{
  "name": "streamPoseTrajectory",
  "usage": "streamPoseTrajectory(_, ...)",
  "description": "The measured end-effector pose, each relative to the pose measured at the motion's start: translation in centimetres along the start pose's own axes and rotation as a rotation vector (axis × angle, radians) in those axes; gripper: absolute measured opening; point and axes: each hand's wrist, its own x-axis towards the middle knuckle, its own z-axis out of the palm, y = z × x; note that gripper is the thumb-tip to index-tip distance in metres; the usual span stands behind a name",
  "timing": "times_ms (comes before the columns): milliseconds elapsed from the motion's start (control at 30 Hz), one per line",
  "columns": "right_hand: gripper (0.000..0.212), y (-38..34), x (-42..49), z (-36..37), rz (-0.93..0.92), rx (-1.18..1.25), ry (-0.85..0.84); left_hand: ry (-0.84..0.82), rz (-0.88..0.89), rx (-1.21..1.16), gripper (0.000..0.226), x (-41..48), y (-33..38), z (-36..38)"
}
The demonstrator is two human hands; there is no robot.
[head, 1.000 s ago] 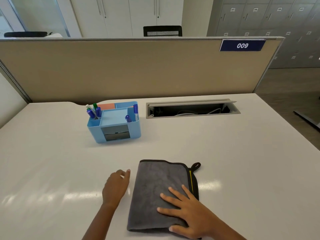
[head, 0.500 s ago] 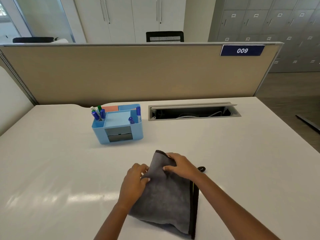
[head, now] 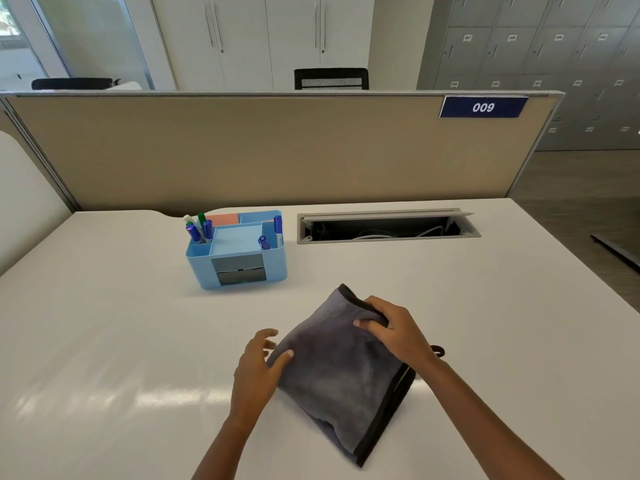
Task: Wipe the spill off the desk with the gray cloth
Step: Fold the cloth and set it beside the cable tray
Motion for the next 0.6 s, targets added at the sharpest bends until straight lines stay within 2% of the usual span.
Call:
streamPoseTrajectory(67,0.026,-0.2,-0.1,-0.4,-0.022,0.011,0.068,-0.037,-0.107,-0.182,0.074,-0.1,-0.4,-0.2)
streamPoseTrajectory(100,0.027,-0.3,-0.1,-0.5,-0.031,0.024,0.096,-0.047,-0.144,-0.258,0.079,-0.2,-0.7,0.0)
streamPoseTrajectory(200,0.027,-0.8,0.0,-0.8,-0.025,0.089,0.157,-0.105,-0.197,-0.352,0.032,-0.6,-0.4,1.2)
streamPoseTrajectory(233,0.024,-0.9,0.1,-0.8,-0.013,0.114,0.17,-0.141,-0.199,-0.397,0.027,-0.7,-0.2,1.7)
streamPoseTrajectory(333,0.012,-0.9,0.4,-1.2,0.038,0.15,0.21,-0.19,-0.195,-0.501,0.041,-0.6,0.7,2.7)
streamPoseTrajectory(400,0.014,-0.7,0.6,-1.6,0.077,0.162,0.255,-0.219,-0.202,-0.498,0.043,-0.6,1.2,3.4)
streamPoseTrajectory(500,0.023,-0.4,1.1,-2.5,0.174,0.183,0.321,-0.271,-0.178,-0.425,0.034,-0.4,1.5,4.0)
streamPoseTrajectory(600,0.024,0.5,1.5,-3.4,0.37,0.295,0.335,-0.234,-0.124,-0.407,0.025,0.5,2.3,4.2)
